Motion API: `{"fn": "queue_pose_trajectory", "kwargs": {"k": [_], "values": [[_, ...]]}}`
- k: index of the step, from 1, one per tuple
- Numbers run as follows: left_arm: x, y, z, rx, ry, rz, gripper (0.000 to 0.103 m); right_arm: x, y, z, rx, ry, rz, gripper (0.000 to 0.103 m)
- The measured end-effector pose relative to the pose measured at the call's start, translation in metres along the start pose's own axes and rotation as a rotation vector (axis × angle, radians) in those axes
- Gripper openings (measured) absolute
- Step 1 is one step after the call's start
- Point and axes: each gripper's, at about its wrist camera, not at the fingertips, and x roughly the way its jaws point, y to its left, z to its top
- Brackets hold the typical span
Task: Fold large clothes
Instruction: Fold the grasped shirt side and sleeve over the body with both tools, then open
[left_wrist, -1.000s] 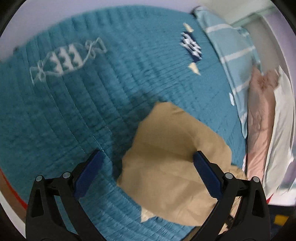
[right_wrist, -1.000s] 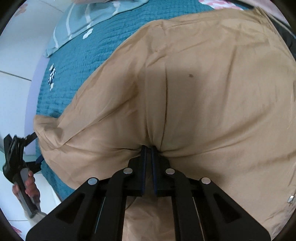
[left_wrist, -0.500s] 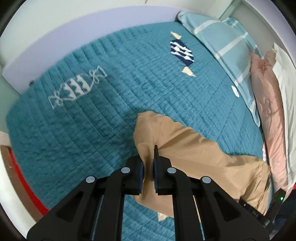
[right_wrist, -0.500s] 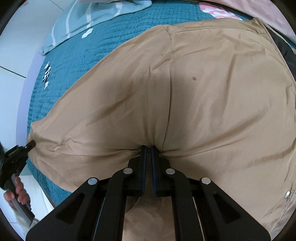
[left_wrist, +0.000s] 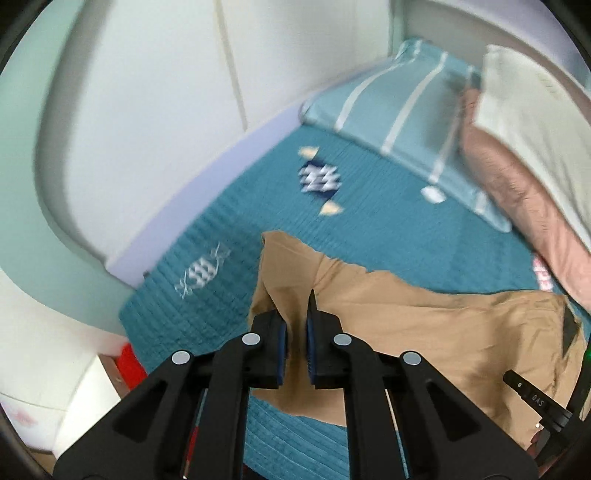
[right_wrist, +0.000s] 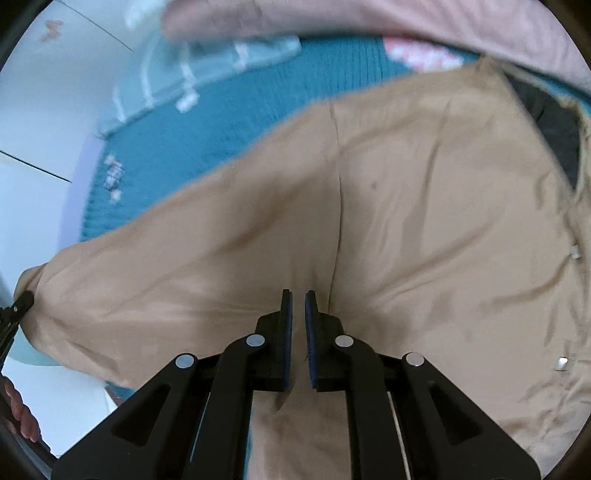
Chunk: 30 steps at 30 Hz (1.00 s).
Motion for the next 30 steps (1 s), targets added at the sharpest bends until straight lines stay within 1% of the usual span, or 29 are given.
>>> {"fn": "queue_pose_trajectory", "kwargs": {"k": [1, 3, 4, 5, 6, 8, 11, 13, 16, 17, 19, 20, 22, 23, 25, 26, 28, 30], "values": [[-0.012, -0.006, 0.0, 0.013, -0.018, -0.001, 0.008, -0.014, -0.003, -0.001, 0.008, -0.025, 0.016, 0.007], [-0.04, -0.032, 0.0, 0.066, -0.074, 0.011, 0.008, -0.044, -0.012, -0.003, 0.025, -0.092, 0.021, 0.007], [-0.051, -0.046, -0.001, 0.093, -0.096, 0.022, 0.008, -0.063, -0.02, -0.006, 0.035, -0.132, 0.024, 0.007], [-0.066, -0.066, -0.003, 0.127, -0.12, 0.022, 0.008, -0.073, -0.024, -0.008, 0.041, -0.15, 0.028, 0.007], [-0.074, -0.079, -0.006, 0.144, -0.126, 0.013, 0.008, -0.093, -0.035, -0.012, 0.051, -0.184, 0.031, 0.007], [-0.094, -0.114, -0.014, 0.193, -0.135, -0.038, 0.008, -0.114, -0.046, -0.014, 0.072, -0.221, 0.025, 0.007], [-0.117, -0.167, -0.032, 0.275, -0.161, -0.093, 0.008, -0.157, -0.085, -0.03, 0.127, -0.283, 0.032, 0.007], [-0.128, -0.203, -0.046, 0.323, -0.158, -0.121, 0.008, -0.186, -0.115, -0.044, 0.166, -0.329, 0.04, 0.007], [-0.134, -0.249, -0.068, 0.379, -0.147, -0.161, 0.008, -0.22, -0.162, -0.068, 0.228, -0.378, 0.018, 0.007], [-0.136, -0.269, -0.079, 0.41, -0.156, -0.17, 0.008, -0.227, -0.174, -0.075, 0.245, -0.385, 0.011, 0.007], [-0.14, -0.31, -0.103, 0.477, -0.172, -0.158, 0.008, -0.241, -0.204, -0.092, 0.297, -0.399, 0.001, 0.007], [-0.139, -0.324, -0.111, 0.492, -0.163, -0.169, 0.008, -0.247, -0.221, -0.102, 0.33, -0.401, -0.012, 0.007], [-0.134, -0.351, -0.131, 0.512, -0.131, -0.2, 0.008, -0.255, -0.244, -0.114, 0.37, -0.404, -0.036, 0.007], [-0.131, -0.368, -0.141, 0.532, -0.118, -0.202, 0.008, -0.258, -0.254, -0.12, 0.389, -0.406, -0.048, 0.007], [-0.126, -0.4, -0.163, 0.577, -0.125, -0.191, 0.008, -0.263, -0.276, -0.132, 0.432, -0.409, -0.049, 0.007], [-0.124, -0.411, -0.172, 0.591, -0.123, -0.195, 0.008, -0.266, -0.288, -0.14, 0.46, -0.415, -0.046, 0.007], [-0.117, -0.432, -0.189, 0.611, -0.099, -0.212, 0.008, -0.271, -0.304, -0.149, 0.484, -0.417, -0.045, 0.007], [-0.106, -0.457, -0.207, 0.622, -0.058, -0.23, 0.008, -0.272, -0.318, -0.159, 0.51, -0.418, -0.06, 0.007]]}}
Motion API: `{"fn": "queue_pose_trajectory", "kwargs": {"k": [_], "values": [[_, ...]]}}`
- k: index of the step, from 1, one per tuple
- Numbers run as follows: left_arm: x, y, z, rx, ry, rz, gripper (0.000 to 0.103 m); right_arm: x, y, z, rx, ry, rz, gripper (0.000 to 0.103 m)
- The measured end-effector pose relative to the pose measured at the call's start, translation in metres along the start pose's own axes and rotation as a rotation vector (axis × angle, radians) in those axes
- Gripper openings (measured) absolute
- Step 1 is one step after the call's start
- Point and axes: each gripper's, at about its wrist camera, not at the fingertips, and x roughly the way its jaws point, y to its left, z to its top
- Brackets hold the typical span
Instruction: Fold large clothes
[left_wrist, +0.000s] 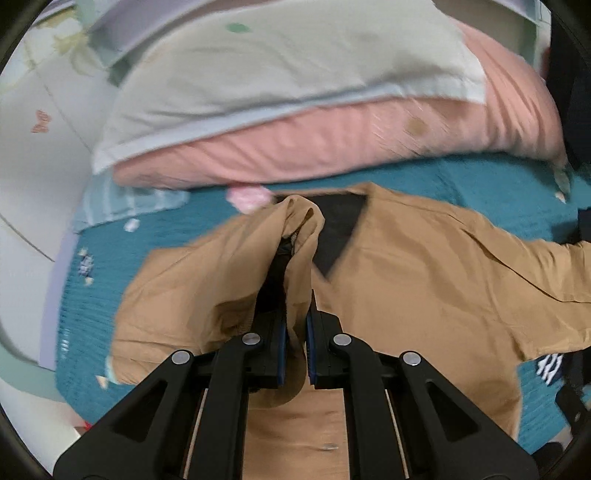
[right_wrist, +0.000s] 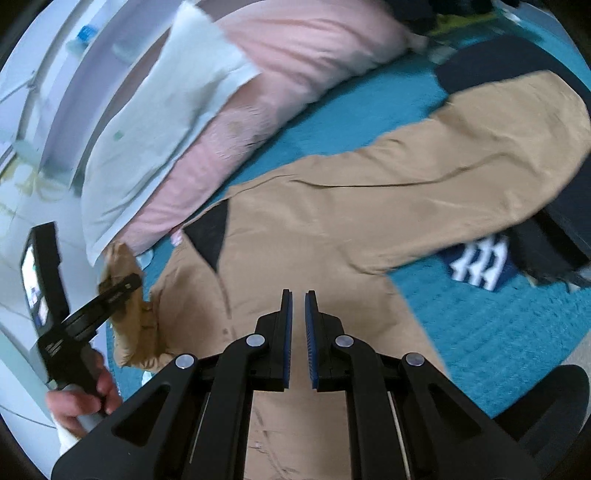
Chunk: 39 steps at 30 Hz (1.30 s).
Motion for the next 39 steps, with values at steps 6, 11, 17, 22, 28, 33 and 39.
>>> {"fn": "queue_pose_trajectory", "kwargs": {"k": [6, 11, 17, 22, 28, 33, 39], "values": [[0.048, -0.069, -0.016, 0.033, 0.102, -0.062, 0.008, 0.005, -0.037, -0.004, 0.074, 0.031, -0.023, 0.007], [0.075, -0.109, -0.031, 0.029, 0.157, -0.104, 0.009, 0.003, -0.049, -0.007, 0.098, 0.042, -0.036, 0.01], [0.048, -0.119, -0.035, 0.122, 0.092, -0.171, 0.073, -0.013, -0.042, -0.001, 0.078, -0.003, -0.072, 0.022], [-0.006, -0.087, -0.026, 0.126, -0.009, -0.282, 0.075, -0.034, -0.011, 0.005, -0.003, -0.113, -0.128, 0.056], [-0.042, -0.007, -0.016, 0.06, -0.153, -0.315, 0.075, -0.027, 0.069, 0.003, -0.245, -0.225, -0.156, 0.056], [-0.017, 0.067, -0.013, 0.013, -0.121, -0.214, 0.053, 0.007, 0.131, -0.014, -0.359, -0.218, -0.126, 0.051], [0.031, 0.123, -0.026, -0.092, -0.08, -0.22, 0.006, 0.071, 0.179, -0.04, -0.516, -0.197, -0.083, 0.005]]}}
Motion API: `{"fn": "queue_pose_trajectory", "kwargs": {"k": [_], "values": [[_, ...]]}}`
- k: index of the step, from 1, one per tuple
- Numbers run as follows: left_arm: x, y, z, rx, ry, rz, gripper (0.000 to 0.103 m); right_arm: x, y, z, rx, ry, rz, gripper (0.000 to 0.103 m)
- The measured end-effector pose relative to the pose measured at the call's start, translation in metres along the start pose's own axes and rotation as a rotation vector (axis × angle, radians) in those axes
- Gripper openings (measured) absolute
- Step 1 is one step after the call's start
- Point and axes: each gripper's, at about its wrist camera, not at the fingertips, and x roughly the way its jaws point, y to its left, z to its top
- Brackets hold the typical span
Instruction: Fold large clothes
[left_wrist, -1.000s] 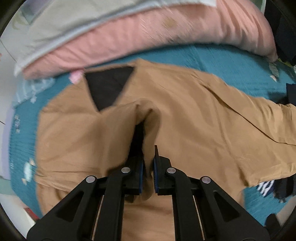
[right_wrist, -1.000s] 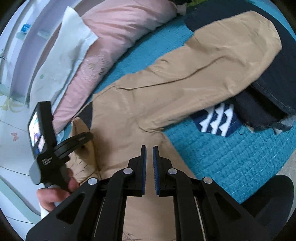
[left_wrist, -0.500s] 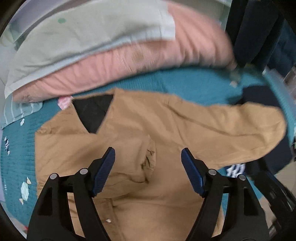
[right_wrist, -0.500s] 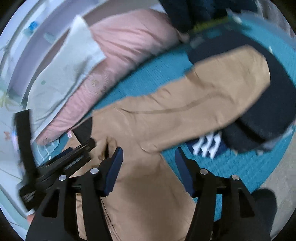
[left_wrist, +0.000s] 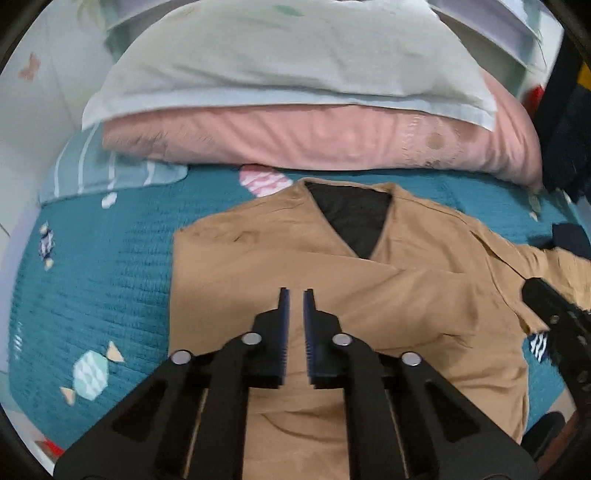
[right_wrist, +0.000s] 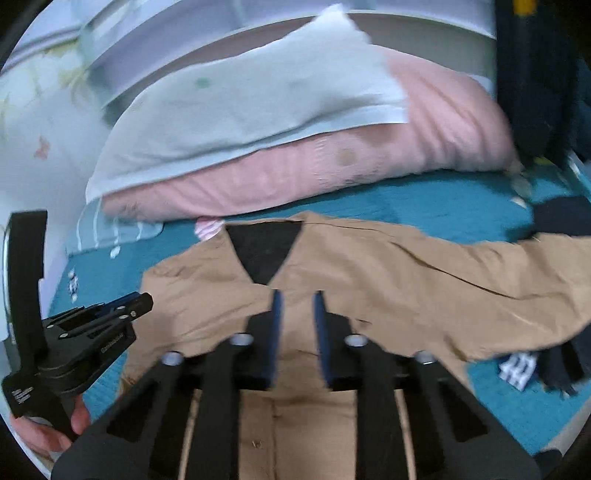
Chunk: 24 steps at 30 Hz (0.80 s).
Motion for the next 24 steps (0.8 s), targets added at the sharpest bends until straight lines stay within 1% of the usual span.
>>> {"fn": "queue_pose_trajectory", "kwargs": {"k": [1, 2, 4, 5, 6, 7, 8, 10, 11, 12, 13, 14, 16, 17, 18, 19, 20, 21, 23, 24], "values": [[0.007, 0.007, -0.004, -0.024, -0.016, -0.002, 0.002, 0.009, 0.007, -0.003, -0.012, -0.016, 0.014, 0.003], [0.011, 0.012, -0.007, -0.036, -0.027, -0.008, 0.001, 0.017, 0.012, -0.007, -0.018, -0.03, 0.021, 0.002], [0.024, 0.021, -0.017, -0.064, -0.076, -0.06, 0.001, 0.038, 0.023, -0.016, -0.03, -0.054, 0.061, 0.002], [0.029, 0.022, -0.021, -0.068, -0.081, -0.064, 0.001, 0.047, 0.027, -0.02, -0.032, -0.055, 0.072, 0.001], [0.043, 0.024, -0.027, -0.063, -0.081, -0.07, 0.001, 0.061, 0.033, -0.027, -0.04, -0.042, 0.081, 0.002], [0.049, 0.025, -0.031, -0.062, -0.086, -0.082, 0.001, 0.074, 0.037, -0.036, -0.045, -0.031, 0.105, 0.002], [0.06, 0.026, -0.04, -0.059, -0.101, -0.104, 0.001, 0.083, 0.041, -0.041, -0.049, -0.02, 0.119, 0.002], [0.081, 0.031, -0.055, -0.058, -0.075, -0.08, 0.001, 0.11, 0.04, -0.06, -0.073, 0.042, 0.131, 0.001], [0.091, 0.035, -0.067, -0.052, -0.066, -0.088, 0.0, 0.118, 0.04, -0.068, -0.088, 0.067, 0.121, 0.001], [0.093, 0.039, -0.073, -0.056, -0.08, -0.096, 0.001, 0.124, 0.033, -0.076, -0.093, 0.094, 0.123, 0.001], [0.092, 0.046, -0.078, -0.08, -0.093, -0.128, 0.001, 0.124, 0.024, -0.079, -0.066, 0.096, 0.158, 0.001], [0.092, 0.051, -0.079, -0.101, -0.096, -0.13, 0.002, 0.121, 0.016, -0.077, -0.048, 0.093, 0.164, 0.0], [0.089, 0.064, -0.079, -0.124, -0.106, -0.085, 0.002, 0.107, -0.004, -0.071, -0.092, 0.051, 0.027, 0.0], [0.087, 0.076, -0.079, -0.13, -0.108, -0.049, 0.002, 0.106, -0.014, -0.07, -0.084, 0.05, -0.02, 0.0], [0.086, 0.087, -0.082, -0.131, -0.111, -0.031, 0.002, 0.106, -0.035, -0.07, -0.036, 0.074, -0.037, 0.0], [0.087, 0.094, -0.084, -0.135, -0.112, -0.028, 0.002, 0.107, -0.057, -0.069, 0.024, 0.094, -0.031, 0.0], [0.085, 0.109, -0.086, -0.151, -0.107, -0.034, 0.002, 0.106, -0.068, -0.069, 0.054, 0.094, -0.023, 0.0], [0.084, 0.117, -0.087, -0.158, -0.104, -0.011, 0.002, 0.101, -0.076, -0.065, 0.063, 0.085, -0.032, 0.0], [0.075, 0.131, -0.083, -0.143, -0.107, 0.123, 0.003, 0.093, -0.071, -0.061, 0.031, 0.061, -0.072, 0.0], [0.069, 0.136, -0.079, -0.15, -0.108, 0.151, 0.003, 0.087, -0.068, -0.056, 0.034, 0.042, -0.073, 0.0]]}}
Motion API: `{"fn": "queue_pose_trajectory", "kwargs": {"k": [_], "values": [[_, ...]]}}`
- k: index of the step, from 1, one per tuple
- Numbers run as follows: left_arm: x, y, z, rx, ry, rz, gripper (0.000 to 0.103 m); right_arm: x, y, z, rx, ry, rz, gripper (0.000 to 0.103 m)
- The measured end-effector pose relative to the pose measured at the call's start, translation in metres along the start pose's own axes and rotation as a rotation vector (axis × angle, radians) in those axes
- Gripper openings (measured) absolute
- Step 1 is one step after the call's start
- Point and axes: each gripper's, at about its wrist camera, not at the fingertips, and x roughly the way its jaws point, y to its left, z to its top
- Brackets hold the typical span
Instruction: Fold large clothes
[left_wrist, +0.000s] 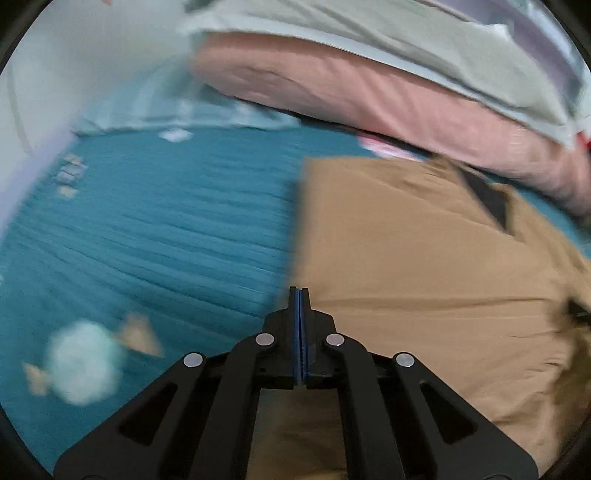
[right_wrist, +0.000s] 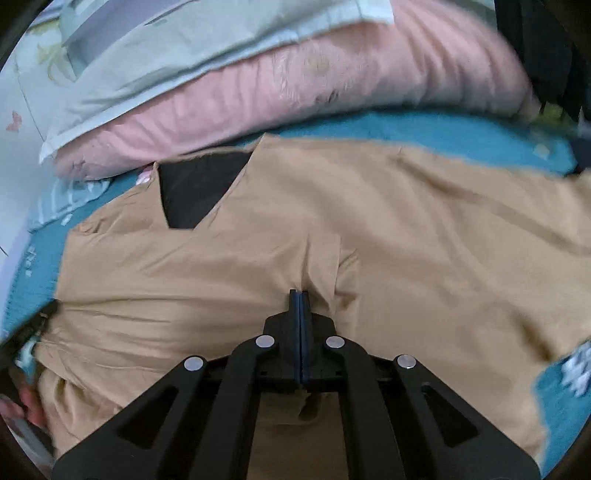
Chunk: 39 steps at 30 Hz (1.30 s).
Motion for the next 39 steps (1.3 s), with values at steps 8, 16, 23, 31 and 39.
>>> {"fn": "queue_pose_trajectory", "kwargs": {"k": [8, 16, 23, 31, 39], "values": [[-0.022, -0.055, 0.053, 0.008, -0.121, -0.245, 0.003, 0.016, 0.072, 0.028, -0.013, -0.064, 0.15, 0.0], [0.051, -0.081, 0.058, 0.06, 0.023, -0.278, 0.002, 0.058, 0.074, 0.021, -0.085, 0.053, 0.058, 0.0], [0.028, -0.034, 0.062, 0.058, -0.013, -0.075, 0.003, 0.032, 0.005, 0.028, -0.004, 0.088, -0.044, 0.0], [0.027, -0.037, 0.057, 0.097, 0.026, -0.043, 0.003, 0.036, 0.021, 0.022, -0.027, 0.101, -0.085, 0.001], [-0.032, -0.044, 0.056, 0.1, 0.0, -0.043, 0.014, -0.023, 0.028, 0.025, -0.021, 0.083, -0.044, 0.004]]}}
